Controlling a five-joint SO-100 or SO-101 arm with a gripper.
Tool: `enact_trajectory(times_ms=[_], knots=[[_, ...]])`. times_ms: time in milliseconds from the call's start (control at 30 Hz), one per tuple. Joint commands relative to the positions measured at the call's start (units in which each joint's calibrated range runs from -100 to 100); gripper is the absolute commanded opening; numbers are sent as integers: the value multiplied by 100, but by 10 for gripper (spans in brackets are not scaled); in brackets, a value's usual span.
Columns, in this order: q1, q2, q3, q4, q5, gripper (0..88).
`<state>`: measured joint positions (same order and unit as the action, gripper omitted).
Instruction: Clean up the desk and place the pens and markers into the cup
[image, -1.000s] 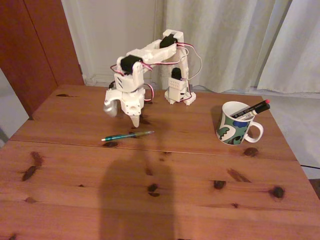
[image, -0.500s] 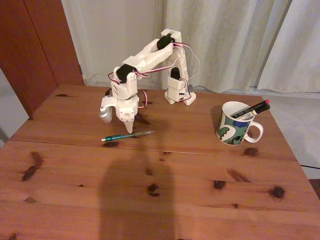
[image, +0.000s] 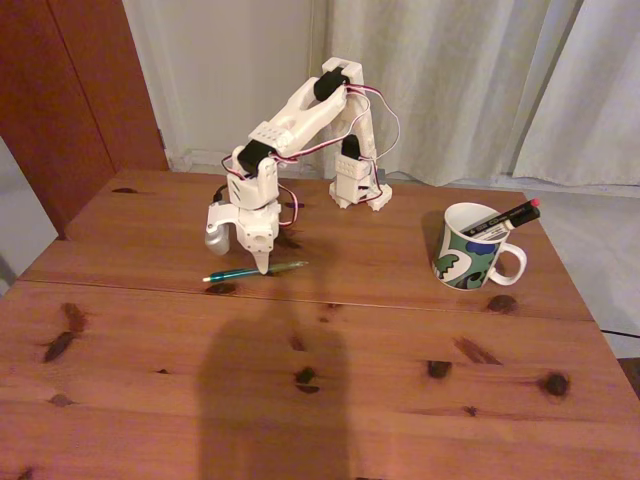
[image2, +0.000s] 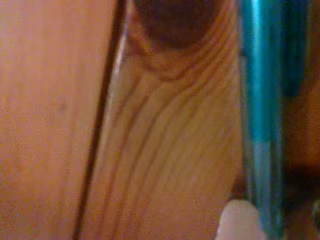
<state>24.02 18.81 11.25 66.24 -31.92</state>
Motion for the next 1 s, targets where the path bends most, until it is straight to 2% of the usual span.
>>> enact_trajectory(times_ms=[0,233,433,600,800,967], knots=[[-58,-24,-16,-65,70,114],[-58,-24,-16,-65,80,113],[15,-24,-7,-65,400,113],[15,-24,-7,-65,400,111],[23,-24,-7,-65,405,5],[127,-24,-7,-65,515,8]])
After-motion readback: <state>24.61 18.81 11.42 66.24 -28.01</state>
